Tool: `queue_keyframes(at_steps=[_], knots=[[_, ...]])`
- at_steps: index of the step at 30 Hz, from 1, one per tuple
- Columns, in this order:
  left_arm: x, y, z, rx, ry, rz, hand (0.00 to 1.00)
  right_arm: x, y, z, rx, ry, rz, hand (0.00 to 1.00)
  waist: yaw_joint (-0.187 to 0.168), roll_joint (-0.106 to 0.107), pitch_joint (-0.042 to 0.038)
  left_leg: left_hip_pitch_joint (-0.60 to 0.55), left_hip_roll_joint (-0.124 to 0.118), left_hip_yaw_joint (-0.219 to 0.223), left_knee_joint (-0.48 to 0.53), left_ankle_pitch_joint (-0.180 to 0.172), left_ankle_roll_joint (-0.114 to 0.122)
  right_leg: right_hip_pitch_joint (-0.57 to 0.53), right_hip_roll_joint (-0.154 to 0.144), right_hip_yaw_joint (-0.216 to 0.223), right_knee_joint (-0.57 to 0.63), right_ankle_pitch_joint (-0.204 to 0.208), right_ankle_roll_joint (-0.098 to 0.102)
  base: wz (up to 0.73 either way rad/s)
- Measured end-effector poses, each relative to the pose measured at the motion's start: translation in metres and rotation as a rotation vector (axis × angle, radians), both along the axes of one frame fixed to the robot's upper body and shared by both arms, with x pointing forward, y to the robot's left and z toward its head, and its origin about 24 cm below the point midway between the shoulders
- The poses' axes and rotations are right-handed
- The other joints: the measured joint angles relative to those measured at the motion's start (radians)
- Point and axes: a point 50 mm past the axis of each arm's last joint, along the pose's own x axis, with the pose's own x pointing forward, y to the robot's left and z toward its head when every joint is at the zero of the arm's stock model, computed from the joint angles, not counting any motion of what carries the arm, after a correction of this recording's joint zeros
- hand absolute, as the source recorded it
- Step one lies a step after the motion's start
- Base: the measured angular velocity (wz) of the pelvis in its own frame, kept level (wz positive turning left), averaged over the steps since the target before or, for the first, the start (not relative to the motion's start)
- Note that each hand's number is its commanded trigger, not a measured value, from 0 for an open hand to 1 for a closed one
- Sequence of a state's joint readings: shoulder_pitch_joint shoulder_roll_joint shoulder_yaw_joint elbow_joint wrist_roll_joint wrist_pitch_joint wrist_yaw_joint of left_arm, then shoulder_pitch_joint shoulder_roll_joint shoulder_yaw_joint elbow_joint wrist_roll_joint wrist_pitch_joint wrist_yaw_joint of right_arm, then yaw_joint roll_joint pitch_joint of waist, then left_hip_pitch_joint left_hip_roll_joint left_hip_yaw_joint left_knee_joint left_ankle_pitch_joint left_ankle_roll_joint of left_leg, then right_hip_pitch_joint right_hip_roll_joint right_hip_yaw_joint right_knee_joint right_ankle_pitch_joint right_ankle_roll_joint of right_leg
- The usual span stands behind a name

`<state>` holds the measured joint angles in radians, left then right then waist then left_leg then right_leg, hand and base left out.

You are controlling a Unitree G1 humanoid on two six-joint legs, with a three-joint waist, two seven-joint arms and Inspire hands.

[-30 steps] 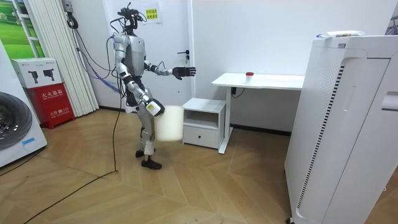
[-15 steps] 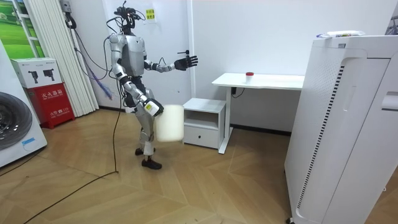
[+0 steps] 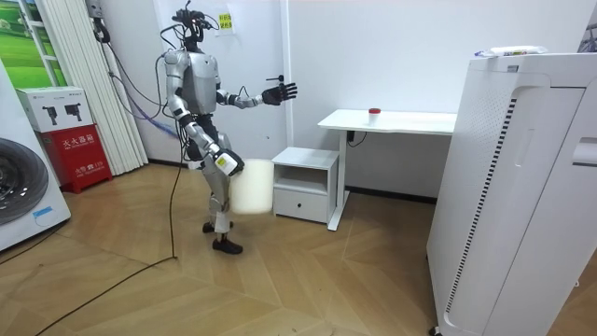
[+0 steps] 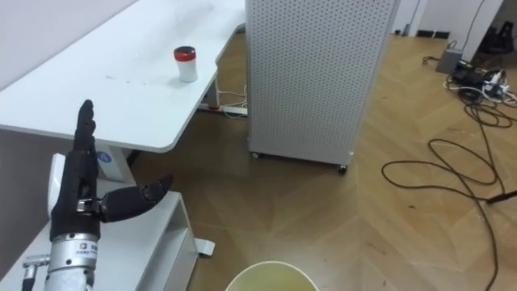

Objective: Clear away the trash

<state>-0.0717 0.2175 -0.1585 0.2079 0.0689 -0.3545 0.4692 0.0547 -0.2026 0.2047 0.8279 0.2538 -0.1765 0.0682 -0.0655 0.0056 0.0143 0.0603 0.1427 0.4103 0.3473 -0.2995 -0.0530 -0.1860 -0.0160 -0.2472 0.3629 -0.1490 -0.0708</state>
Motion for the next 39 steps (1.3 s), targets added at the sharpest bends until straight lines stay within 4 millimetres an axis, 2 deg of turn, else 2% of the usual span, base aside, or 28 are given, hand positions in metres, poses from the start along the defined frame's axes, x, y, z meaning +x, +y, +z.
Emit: queue_keyframes(at_steps=[1,4,5,6,7,8,10,11,12,13,15,16,17,19,20,21,22,24,25,27,28,29,30,31,33,35,37,39], knots=[[0.000,0.000,0.000,0.000,0.002,-0.001,0.00,0.000,0.001,0.000,-0.005,-0.001,0.009,1.00,0.002,-0.001,0.0004,-0.004,0.004,-0.001,0.024,0.000,0.000,0.002,0.000,0.002,0.002,-0.006,-0.002,-0.11],[-0.001,0.000,-0.001,0.002,0.006,-0.004,0.00,-0.003,0.001,0.000,-0.010,0.005,0.028,1.00,0.011,0.000,0.0010,-0.039,0.048,-0.009,0.205,0.000,0.000,0.033,0.006,0.015,0.026,-0.048,-0.012,-0.12],[-0.001,0.000,-0.001,0.001,0.007,-0.004,0.00,-0.004,0.000,0.000,-0.015,0.008,0.035,1.00,0.022,0.007,0.0034,-0.073,0.074,-0.033,0.309,0.008,0.001,0.049,0.021,0.047,0.043,-0.063,-0.020,-0.28],[-0.002,0.001,-0.003,0.000,0.014,-0.001,0.00,-0.004,0.000,0.000,-0.016,0.009,0.035,1.00,0.032,0.010,0.0044,-0.118,0.084,-0.080,0.404,0.028,0.016,0.061,0.025,0.061,0.058,-0.076,-0.032,-0.25],[-0.003,0.001,-0.004,-0.004,0.019,0.000,0.00,-0.004,-0.001,0.000,-0.018,0.009,0.034,1.00,0.031,0.011,0.0038,-0.141,0.079,-0.101,0.422,0.025,0.016,0.068,0.025,0.064,0.059,-0.081,-0.033,-0.09],[-0.003,0.000,-0.005,-0.022,0.021,-0.002,0.00,-0.003,-0.001,0.000,-0.024,0.005,0.028,1.00,0.030,0.007,0.0061,-0.194,0.063,-0.122,0.423,0.012,0.034,0.076,0.024,0.074,0.060,-0.088,-0.035,-0.15],[-0.003,0.000,-0.005,-0.025,0.019,0.004,0.00,-0.002,-0.002,0.001,-0.027,0.004,0.027,1.00,0.044,0.006,0.0064,-0.281,0.036,-0.137,0.383,0.015,0.030,0.086,0.020,0.093,0.059,-0.097,-0.036,-0.28],[-0.003,0.002,-0.005,-0.032,0.020,0.012,0.00,-0.003,-0.002,0.000,-0.028,0.006,0.027,1.00,0.049,0.004,0.0083,-0.332,0.019,-0.143,0.317,0.028,0.023,0.096,0.018,0.099,0.059,-0.105,-0.035,-0.30],[-0.004,0.003,-0.006,-0.044,0.025,0.019,0.00,-0.003,-0.003,0.001,-0.031,0.005,0.026,1.00,0.052,0.002,0.0076,-0.372,0.000,-0.154,0.211,0.064,0.016,0.099,0.010,0.101,0.071,-0.120,-0.033,-0.32],[-0.004,0.003,-0.007,-0.047,0.026,0.021,0.00,-0.002,-0.004,0.001,-0.034,0.002,0.025,1.00,0.056,0.003,0.0068,-0.386,-0.005,-0.157,0.155,0.090,0.019,0.098,0.009,0.107,0.083,-0.132,-0.030,-0.36],[-0.005,0.004,-0.008,-0.057,0.033,0.020,0.00,-0.003,-0.007,0.002,-0.043,0.009,0.028,1.00,0.074,0.002,0.0031,-0.408,-0.024,-0.191,-0.015,0.226,0.029,0.087,-0.014,0.122,0.158,-0.203,-0.002,-0.40],[-0.005,0.004,-0.008,-0.058,0.035,0.020,0.00,-0.003,-0.008,0.002,-0.045,0.011,0.028,1.00,0.073,0.003,-0.0008,-0.409,-0.032,-0.202,-0.018,0.256,0.030,0.087,-0.020,0.121,0.170,-0.215,0.012,-0.16],[-0.004,0.005,-0.007,-0.057,0.032,0.020,0.00,-0.003,-0.008,0.002,-0.047,0.012,0.025,1.00,0.066,-0.002,-0.0099,-0.402,-0.048,-0.205,-0.014,0.290,0.053,0.089,-0.031,0.114,0.180,-0.233,0.029,0.00],[-0.006,0.008,-0.009,-0.058,0.038,0.033,0.00,-0.003,-0.010,0.002,-0.052,0.014,0.021,1.00,0.069,-0.016,-0.0082,-0.397,-0.062,-0.199,0.007,0.312,0.082,0.105,-0.056,0.088,0.176,-0.252,0.047,-0.06],[-0.008,0.011,-0.011,-0.058,0.047,0.043,0.00,-0.003,-0.010,0.002,-0.057,0.014,0.020,1.00,0.072,-0.023,-0.0061,-0.399,-0.069,-0.194,0.046,0.301,0.091,0.122,-0.072,0.055,0.170,-0.261,0.059,-0.09],[-0.008,0.012,-0.011,-0.056,0.050,0.044,0.00,-0.004,-0.011,0.002,-0.060,0.015,0.020,1.00,0.069,-0.022,-0.0048,-0.403,-0.065,-0.193,0.093,0.260,0.093,0.147,-0.083,0.040,0.150,-0.264,0.064,-0.09],[-0.008,0.013,-0.011,-0.055,0.049,0.042,0.00,-0.004,-0.011,0.002,-0.061,0.016,0.021,1.00,0.071,-0.021,-0.0051,-0.406,-0.062,-0.193,0.117,0.236,0.091,0.158,-0.086,0.040,0.144,-0.268,0.067,-0.06],[-0.008,0.014,-0.010,-0.050,0.049,0.034,0.00,-0.003,-0.011,0.002,-0.061,0.014,0.023,1.00,0.067,-0.020,-0.0056,-0.405,-0.073,-0.190,0.197,0.158,0.098,0.205,-0.106,0.040,0.138,-0.299,0.090,0.02],[-0.008,0.013,-0.010,-0.050,0.049,0.030,0.00,-0.003,-0.011,0.002,-0.062,0.013,0.021,1.00,0.066,-0.019,-0.0064,-0.404,-0.076,-0.187,0.216,0.137,0.100,0.212,-0.111,0.041,0.142,-0.306,0.097,0.04],[-0.007,0.012,-0.009,-0.047,0.049,0.015,0.00,-0.001,-0.011,0.003,-0.067,0.009,0.013,1.00,0.070,-0.016,-0.0082,-0.390,-0.092,-0.166,0.251,0.078,0.116,0.210,-0.153,0.043,0.237,-0.317,0.110,-0.04],[-0.006,0.012,-0.009,-0.046,0.048,0.014,0.00,0.000,-0.010,0.004,-0.067,0.003,0.012,1.00,0.070,-0.016,-0.0078,-0.383,-0.101,-0.164,0.255,0.066,0.120,0.198,-0.168,0.044,0.282,-0.314,0.115,0.05],[-0.005,0.012,-0.008,-0.047,0.044,0.011,0.00,0.002,-0.009,0.006,-0.067,-0.011,0.007,1.00,0.068,-0.016,-0.0081,-0.373,-0.117,-0.160,0.269,0.041,0.130,0.164,-0.199,0.049,0.374,-0.298,0.142,0.10],[-0.004,0.011,-0.005,-0.047,0.035,0.010,0.00,0.006,-0.008,0.009,-0.064,-0.031,0.005,1.00,0.068,-0.016,-0.0078,-0.362,-0.129,-0.149,0.280,0.018,0.141,0.130,-0.229,0.052,0.460,-0.274,0.153,0.12],[-0.003,0.011,-0.005,-0.048,0.032,0.011,0.00,0.007,-0.007,0.010,-0.064,-0.041,0.005,1.00,0.068,-0.015,-0.0086,-0.356,-0.135,-0.145,0.282,0.008,0.145,0.116,-0.240,0.053,0.494,-0.257,0.150,0.06],[-0.001,0.010,-0.002,-0.047,0.021,0.008,0.00,0.013,-0.006,0.013,-0.066,-0.063,0.003,1.00,0.069,0.000,-0.0028,-0.325,-0.152,-0.141,0.275,-0.018,0.162,0.093,-0.265,0.050,0.573,-0.169,0.142,0.08],[0.000,0.010,-0.001,-0.047,0.015,0.006,0.00,0.013,-0.006,0.014,-0.071,-0.066,0.000,1.00,0.072,0.014,-0.0003,-0.303,-0.156,-0.142,0.260,-0.033,0.173,0.074,-0.273,0.050,0.608,-0.103,0.144,-0.03],[0.001,0.011,0.000,-0.051,0.009,0.021,0.00,0.016,-0.006,0.015,-0.069,-0.073,0.000,1.00,0.089,0.025,0.0019,-0.295,-0.157,-0.143,0.231,-0.037,0.176,0.024,-0.271,0.048,0.620,-0.129,0.150,-0.18],[0.000,0.010,-0.001,-0.063,0.012,0.027,0.00,0.016,-0.005,0.016,-0.067,-0.078,0.005,1.00,0.097,0.028,0.0035,-0.280,-0.157,-0.143,0.202,-0.036,0.177,-0.068,-0.246,0.051,0.603,-0.202,0.145,-0.04]])
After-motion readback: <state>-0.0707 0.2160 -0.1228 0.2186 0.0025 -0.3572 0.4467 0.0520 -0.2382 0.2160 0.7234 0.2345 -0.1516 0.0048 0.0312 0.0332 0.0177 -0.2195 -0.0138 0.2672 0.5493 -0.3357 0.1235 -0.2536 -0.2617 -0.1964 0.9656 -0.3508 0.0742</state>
